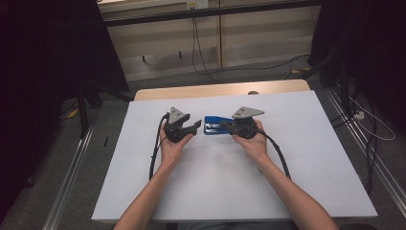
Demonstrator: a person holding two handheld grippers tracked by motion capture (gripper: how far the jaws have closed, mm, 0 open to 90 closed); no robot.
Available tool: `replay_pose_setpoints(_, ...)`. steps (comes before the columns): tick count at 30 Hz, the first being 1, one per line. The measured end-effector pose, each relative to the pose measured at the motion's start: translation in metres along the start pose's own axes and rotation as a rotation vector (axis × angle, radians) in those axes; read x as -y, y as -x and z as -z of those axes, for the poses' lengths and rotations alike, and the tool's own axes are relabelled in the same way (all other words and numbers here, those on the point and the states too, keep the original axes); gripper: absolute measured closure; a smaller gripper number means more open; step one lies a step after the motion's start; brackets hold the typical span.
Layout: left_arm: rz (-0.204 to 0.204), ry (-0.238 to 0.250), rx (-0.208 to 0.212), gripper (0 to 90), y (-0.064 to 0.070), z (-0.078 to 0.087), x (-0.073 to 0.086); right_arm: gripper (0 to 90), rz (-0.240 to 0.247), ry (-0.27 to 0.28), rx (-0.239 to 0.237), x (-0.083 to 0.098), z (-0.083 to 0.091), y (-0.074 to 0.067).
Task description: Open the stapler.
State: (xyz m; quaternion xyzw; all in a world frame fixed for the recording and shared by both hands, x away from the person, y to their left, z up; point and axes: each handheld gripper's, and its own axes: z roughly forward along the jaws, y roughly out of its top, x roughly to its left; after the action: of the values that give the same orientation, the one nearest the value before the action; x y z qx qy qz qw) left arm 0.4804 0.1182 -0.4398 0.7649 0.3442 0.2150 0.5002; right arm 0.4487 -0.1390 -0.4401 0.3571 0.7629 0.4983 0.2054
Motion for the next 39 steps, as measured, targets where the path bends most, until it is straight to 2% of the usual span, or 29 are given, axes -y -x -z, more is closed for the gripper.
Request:
replay_pose_setpoints(1,0.005,0.003,0.006,55.1,0.0,0.0,0.0,90.0,-0.003,0.002,-0.006,0.0,-0.002,0.0)
replay_pose_setpoints(2,-0.003,-0.005,0.012,55.1,0.0,0.0,0.001,90.0,-0.003,0.002,-0.006,0.0,-0.002,0.0)
replay_pose_setpoints(7,-0.023,-0.043,0.033,70.9,0.005,-0.002,0.001,90.0,0.005,-0.013,-0.016,0.002,-0.005,-0.004)
replay_pose_setpoints(8,-0.022,-0.043,0.048,74.6,0.005,-0.002,0.002,90.0,0.008,-0.015,-0.018,0.002,-0.006,-0.004)
replay_pose_setpoints(10,-0.024,-0.038,0.047,82.5,0.007,-0.002,0.001,90.0,0.008,-0.014,-0.02,0.001,-0.008,-0.005)
replay_pose_setpoints(13,-0.026,-0.035,0.053,87.8,0.007,-0.001,0.0,90.0,0.006,-0.012,-0.022,0.001,-0.009,-0.005)
replay_pose_setpoints(22,-0.035,-0.07,0.047,90.0,0.008,-0.006,0.004,90.0,0.005,-0.033,-0.027,0.005,-0.014,-0.005)
replay_pose_setpoints(28,-0.038,-0.088,0.052,90.0,0.011,-0.011,0.006,90.0,0.01,-0.069,-0.021,0.007,-0.018,-0.003)
replay_pose_setpoints(31,-0.04,-0.098,0.051,90.0,0.012,-0.013,0.007,90.0,-0.007,-0.076,-0.032,0.009,-0.019,-0.002)
replay_pose_setpoints(39,-0.022,-0.106,0.053,90.0,0.01,-0.017,0.007,90.0,0.006,-0.122,-0.014,0.01,-0.025,-0.001)
